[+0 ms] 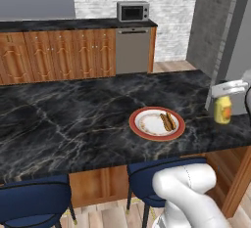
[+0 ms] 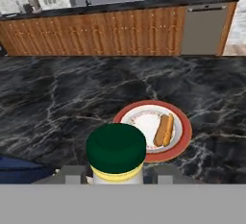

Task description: Move the hot dog bun to the plate on the dining table and place the condiment next to that plate. Then navigate to the fridge and take the sausage and place it on the plate as well.

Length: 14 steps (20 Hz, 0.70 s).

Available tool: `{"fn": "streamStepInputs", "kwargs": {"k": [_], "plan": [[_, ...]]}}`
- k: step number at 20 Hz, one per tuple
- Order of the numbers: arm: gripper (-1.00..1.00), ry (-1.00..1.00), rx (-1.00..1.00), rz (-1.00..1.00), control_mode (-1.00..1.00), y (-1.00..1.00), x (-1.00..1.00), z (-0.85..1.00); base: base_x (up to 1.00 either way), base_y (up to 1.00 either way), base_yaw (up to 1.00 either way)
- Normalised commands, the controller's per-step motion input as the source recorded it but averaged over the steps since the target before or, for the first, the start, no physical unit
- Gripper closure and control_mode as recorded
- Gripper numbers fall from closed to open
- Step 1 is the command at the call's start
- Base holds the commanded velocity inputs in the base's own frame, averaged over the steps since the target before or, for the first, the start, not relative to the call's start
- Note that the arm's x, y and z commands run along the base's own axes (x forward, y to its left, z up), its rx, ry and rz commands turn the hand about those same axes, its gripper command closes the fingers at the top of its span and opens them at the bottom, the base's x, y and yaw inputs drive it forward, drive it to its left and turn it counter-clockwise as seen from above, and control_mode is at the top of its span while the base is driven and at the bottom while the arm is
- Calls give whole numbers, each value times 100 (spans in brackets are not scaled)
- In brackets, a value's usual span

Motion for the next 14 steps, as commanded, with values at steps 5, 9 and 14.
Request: {"fn": "streamStepInputs", "kwargs": {"k": [5, 9, 14], "plan": [[100, -4, 5, 56, -100, -78, 51, -60, 0, 0, 0], [100, 0, 9, 56, -100, -53, 77, -62, 0, 0, 0], [100, -1, 11, 43, -100, -14, 78, -48, 0, 0, 0]]}}
